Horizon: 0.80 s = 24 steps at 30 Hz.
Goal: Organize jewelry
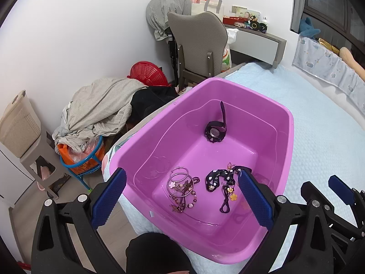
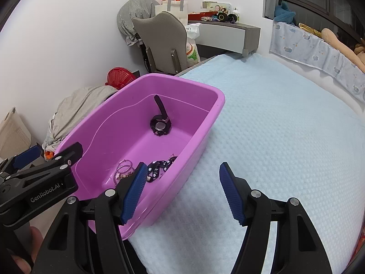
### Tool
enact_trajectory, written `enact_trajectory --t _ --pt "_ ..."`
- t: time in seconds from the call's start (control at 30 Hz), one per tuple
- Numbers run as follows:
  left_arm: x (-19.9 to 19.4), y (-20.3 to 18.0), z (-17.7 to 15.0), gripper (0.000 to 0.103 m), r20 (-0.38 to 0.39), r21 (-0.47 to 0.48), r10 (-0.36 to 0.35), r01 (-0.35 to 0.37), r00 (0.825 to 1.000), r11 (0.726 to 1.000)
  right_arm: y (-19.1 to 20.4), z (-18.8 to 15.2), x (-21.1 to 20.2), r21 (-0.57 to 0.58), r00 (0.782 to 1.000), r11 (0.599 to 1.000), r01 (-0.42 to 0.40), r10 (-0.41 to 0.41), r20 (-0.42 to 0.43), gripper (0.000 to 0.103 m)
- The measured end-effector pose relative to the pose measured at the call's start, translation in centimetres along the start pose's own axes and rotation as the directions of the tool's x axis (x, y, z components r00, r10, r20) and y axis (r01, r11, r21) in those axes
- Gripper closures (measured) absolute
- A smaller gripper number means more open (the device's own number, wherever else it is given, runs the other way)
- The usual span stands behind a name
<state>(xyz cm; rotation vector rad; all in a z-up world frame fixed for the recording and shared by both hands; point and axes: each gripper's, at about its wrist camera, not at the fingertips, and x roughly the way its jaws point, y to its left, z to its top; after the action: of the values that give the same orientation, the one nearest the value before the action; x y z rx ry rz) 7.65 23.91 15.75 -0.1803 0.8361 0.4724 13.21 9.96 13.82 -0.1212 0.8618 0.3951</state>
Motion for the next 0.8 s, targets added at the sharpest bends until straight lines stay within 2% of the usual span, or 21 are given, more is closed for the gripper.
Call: enact_trajectory --t 0.8 --pt "-0.29 0.36 -0.42 0.006 -0.008 -0.007 -0.019 0.019 1.000 1.000 0.00 0.12 -0.68 -0.003 1.000 1.000 -0.005 0.005 0.007 0.040"
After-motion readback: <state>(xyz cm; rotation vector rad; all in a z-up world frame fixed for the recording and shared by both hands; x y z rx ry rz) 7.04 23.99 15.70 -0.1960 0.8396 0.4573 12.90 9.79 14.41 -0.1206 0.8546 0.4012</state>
